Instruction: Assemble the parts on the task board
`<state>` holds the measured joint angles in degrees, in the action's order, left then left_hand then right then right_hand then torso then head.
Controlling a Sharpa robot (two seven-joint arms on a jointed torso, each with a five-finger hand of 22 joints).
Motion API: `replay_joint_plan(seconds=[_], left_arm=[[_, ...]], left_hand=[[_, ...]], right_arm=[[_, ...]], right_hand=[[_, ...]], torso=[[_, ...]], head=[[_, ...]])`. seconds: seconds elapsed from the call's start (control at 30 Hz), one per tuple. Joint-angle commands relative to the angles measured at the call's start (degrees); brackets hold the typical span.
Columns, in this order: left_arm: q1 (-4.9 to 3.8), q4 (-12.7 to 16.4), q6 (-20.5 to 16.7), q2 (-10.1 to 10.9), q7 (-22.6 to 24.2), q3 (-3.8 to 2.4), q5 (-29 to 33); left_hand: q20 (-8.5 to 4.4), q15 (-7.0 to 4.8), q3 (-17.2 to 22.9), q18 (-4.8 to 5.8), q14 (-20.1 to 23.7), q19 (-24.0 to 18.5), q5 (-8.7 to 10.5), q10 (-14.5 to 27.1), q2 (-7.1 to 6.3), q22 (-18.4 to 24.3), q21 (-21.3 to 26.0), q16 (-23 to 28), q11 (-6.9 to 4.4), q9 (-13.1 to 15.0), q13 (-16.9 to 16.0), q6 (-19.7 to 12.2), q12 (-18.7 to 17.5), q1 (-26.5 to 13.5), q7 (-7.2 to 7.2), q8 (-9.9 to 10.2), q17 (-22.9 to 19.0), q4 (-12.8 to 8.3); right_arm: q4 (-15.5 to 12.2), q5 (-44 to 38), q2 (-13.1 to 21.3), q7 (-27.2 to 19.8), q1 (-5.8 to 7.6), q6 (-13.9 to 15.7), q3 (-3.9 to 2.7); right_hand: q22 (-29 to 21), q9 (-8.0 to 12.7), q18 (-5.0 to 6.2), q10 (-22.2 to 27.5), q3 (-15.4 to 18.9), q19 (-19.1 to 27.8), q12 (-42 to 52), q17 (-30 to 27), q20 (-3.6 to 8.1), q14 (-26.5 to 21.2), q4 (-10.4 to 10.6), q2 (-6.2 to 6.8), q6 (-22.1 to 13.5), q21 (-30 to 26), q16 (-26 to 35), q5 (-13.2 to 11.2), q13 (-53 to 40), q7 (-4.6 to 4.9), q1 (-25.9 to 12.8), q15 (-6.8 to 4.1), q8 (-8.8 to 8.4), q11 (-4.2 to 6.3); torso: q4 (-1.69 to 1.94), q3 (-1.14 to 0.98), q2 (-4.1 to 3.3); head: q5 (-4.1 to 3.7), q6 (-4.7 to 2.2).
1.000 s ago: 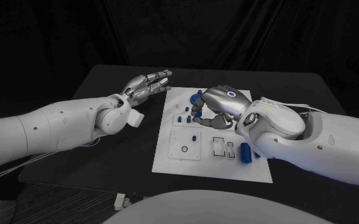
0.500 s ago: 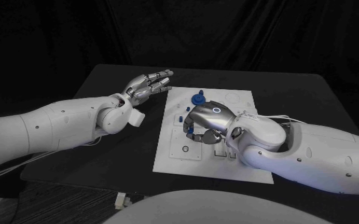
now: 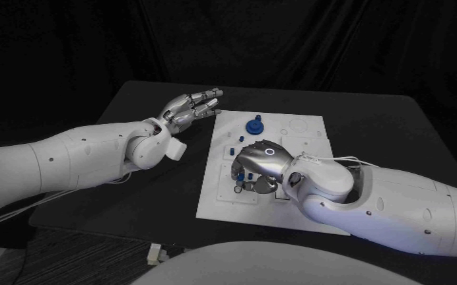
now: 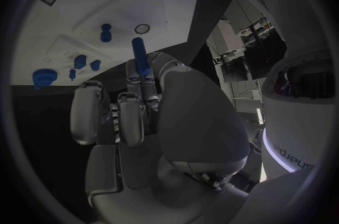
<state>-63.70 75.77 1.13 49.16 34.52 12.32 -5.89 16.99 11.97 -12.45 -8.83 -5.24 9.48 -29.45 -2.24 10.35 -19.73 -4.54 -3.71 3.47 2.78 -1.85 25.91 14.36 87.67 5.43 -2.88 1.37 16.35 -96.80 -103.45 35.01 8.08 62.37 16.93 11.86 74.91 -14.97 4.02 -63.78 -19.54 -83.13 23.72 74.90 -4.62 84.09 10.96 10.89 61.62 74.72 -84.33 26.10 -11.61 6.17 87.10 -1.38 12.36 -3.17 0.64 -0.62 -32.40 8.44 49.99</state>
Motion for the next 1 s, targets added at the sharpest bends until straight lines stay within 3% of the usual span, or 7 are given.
replay_joint_plan(seconds=[0.03, 1.0], left_arm=[[0.06, 0.1, 0.5, 0.0, 0.9, -0.06, 0.4], [0.17, -0.1, 0.9, -0.3, 0.7, -0.06, 0.4]], left_hand=[[-0.10, 0.02, 0.1, 0.59, -0.5, 0.3, -0.21, 0.0, 0.03, 0.1, -0.3, -0.3, 0.53, 0.1, -0.1, 0.3, 0.0, 0.6, 0.14, -0.2, 0.1, -0.1], [-0.10, 0.02, 0.1, 0.59, -0.5, 0.3, -0.21, 0.0, 0.03, 0.1, -0.3, -0.3, 0.53, 0.1, -0.1, 0.3, 0.0, 0.6, 0.14, -0.2, 0.1, -0.1]], right_arm=[[0.3, -1.1, -0.3, -0.3, -0.44, -0.3, -0.03], [1.2, -1.1, -1.1, 0.1, -2.31, -1.9, -0.03]], right_hand=[[10.3, 0.0, -0.41, -0.8, -0.3, 0.3, 0.1, 0.3, 0.19, 2.4, -0.6, 0.05, -0.2, -0.3, 0.2, 0.0, -0.1, 0.17, 0.6, -0.33, 0.06, 0.77], [10.3, -0.1, -0.37, -0.7, -0.3, 0.4, 0.1, 0.2, 0.17, 2.4, -0.6, -0.02, -0.2, -0.5, 0.3, -0.2, -0.1, 0.19, 0.5, -0.31, 0.01, 0.75]], torso=[[0.03, -0.02, 0.00], [0.00, -0.01, 0.01]], head=[[0.14, 0.01], [-0.21, 0.01]])
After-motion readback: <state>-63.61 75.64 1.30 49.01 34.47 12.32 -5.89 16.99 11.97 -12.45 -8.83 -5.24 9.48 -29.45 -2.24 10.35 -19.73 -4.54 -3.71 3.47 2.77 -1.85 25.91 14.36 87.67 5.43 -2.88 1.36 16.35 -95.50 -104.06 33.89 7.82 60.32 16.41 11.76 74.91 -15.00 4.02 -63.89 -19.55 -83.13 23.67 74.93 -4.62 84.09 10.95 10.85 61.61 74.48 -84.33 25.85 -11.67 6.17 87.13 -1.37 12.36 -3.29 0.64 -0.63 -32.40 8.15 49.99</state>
